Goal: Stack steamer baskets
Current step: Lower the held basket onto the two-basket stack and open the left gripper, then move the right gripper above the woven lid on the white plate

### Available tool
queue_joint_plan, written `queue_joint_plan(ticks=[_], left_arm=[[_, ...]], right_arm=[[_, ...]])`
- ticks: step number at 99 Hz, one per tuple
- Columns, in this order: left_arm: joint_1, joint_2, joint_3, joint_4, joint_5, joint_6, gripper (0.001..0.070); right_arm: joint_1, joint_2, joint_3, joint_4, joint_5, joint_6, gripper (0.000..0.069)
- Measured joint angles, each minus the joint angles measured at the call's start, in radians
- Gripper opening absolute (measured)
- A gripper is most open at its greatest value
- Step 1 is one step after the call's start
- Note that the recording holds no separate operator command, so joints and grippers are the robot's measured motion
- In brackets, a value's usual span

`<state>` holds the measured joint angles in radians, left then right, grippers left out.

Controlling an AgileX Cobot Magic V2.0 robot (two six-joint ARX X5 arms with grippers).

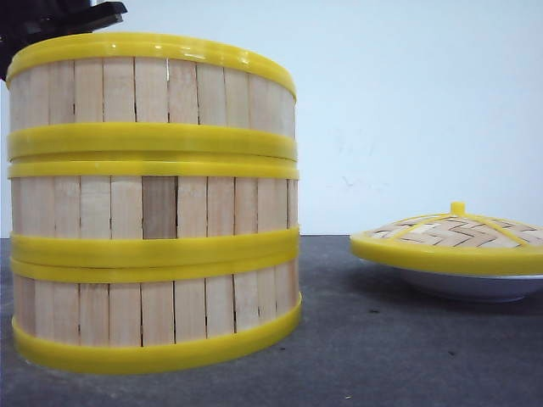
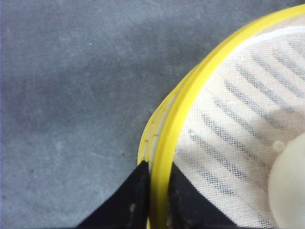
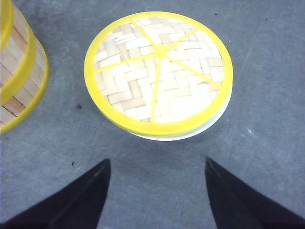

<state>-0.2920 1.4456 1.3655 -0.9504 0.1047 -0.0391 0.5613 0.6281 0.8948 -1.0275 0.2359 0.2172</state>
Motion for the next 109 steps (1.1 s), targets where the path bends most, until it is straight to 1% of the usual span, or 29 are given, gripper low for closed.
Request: queue_joint_plan(ticks=[26, 34, 40, 52, 56, 61, 79, 86, 94, 99, 109], left_arm=[[-0.014, -0.001, 0.000, 0.003, -0.005, 0.000, 0.0034], [-0.014, -0.001, 0.000, 0.003, -0.002, -0.001, 0.0066], [-0.017, -0.001, 0.000, 0.005, 0.002, -0.002, 0.0134], [-0.019, -0.004, 0.000, 0.010, 0.003, -0.002, 0.0316], [-0.019, -0.009, 0.000, 0.009, 0.003, -0.002, 0.0354], [-0.019, -0.023, 0.004, 0.007, 0.000, -0.002, 0.0379], [-0.002, -0.120, 0.093, 0.000, -0.006, -0.001, 0.0392], [0.007, -0.182, 0.108, 0.008, -0.007, 0.002, 0.0392], [0.019, -0.253, 0.108, -0.022, -0.016, 0.005, 0.0392], [0.028, -0.282, 0.108, -0.050, -0.035, 0.006, 0.0392], [0.048, -0.335, 0.094, -0.098, -0.092, 0.008, 0.0392]], right_arm=[[0.000, 0.000, 0.000, 0.000, 0.000, 0.000, 0.0384], [0.000, 0.000, 0.000, 0.000, 0.000, 0.000, 0.0384], [0.000, 0.000, 0.000, 0.000, 0.000, 0.000, 0.0384], [0.000, 0.000, 0.000, 0.000, 0.000, 0.000, 0.0384], [0.000, 0.000, 0.000, 0.001, 0.000, 0.000, 0.0384], [0.000, 0.000, 0.000, 0.013, 0.000, 0.000, 0.0384], [-0.011, 0.048, 0.000, 0.133, -0.018, -0.005, 0.0386], [-0.037, 0.104, 0.000, 0.195, -0.056, -0.018, 0.0386], [-0.085, 0.181, 0.000, 0.272, -0.122, -0.038, 0.0386], [-0.126, 0.238, 0.000, 0.320, -0.176, -0.049, 0.0386], [-0.221, 0.347, 0.000, 0.406, -0.268, -0.075, 0.0396]])
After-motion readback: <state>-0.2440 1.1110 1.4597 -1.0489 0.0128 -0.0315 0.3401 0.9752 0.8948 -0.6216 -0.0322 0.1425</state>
